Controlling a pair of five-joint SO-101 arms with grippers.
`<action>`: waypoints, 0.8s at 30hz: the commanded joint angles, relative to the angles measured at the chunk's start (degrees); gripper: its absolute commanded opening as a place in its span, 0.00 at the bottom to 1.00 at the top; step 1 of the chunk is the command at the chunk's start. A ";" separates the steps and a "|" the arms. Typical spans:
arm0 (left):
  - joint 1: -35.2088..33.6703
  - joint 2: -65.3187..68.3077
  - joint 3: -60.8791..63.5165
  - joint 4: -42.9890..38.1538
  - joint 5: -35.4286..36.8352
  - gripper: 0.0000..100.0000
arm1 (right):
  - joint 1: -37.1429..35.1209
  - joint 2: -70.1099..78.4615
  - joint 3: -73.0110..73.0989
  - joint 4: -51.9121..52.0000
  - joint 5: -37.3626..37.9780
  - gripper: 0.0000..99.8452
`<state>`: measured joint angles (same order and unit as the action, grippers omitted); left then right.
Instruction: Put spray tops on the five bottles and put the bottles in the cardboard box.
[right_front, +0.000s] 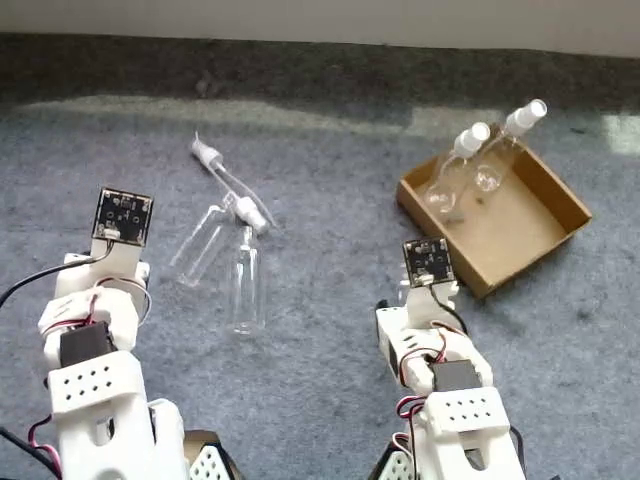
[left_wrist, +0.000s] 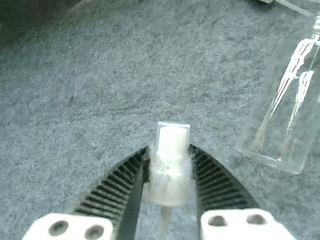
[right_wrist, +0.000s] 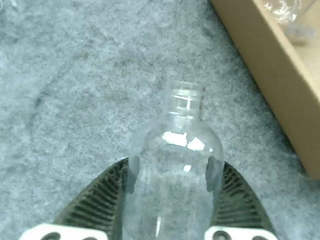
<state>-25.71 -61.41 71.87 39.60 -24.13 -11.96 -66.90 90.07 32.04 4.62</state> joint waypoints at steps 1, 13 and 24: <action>-0.66 -0.66 0.31 -4.75 0.26 0.01 | 0.48 -0.57 -0.04 -1.54 -0.09 0.13; -1.27 -1.10 -2.59 1.67 0.44 0.01 | 0.48 -0.57 -0.04 -1.54 -0.09 0.13; 10.68 -1.10 -14.55 15.82 0.53 0.01 | 0.48 -0.57 -0.04 -1.54 -0.09 0.13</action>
<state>-20.70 -61.41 62.99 53.93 -24.13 -11.96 -66.90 90.07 32.04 4.62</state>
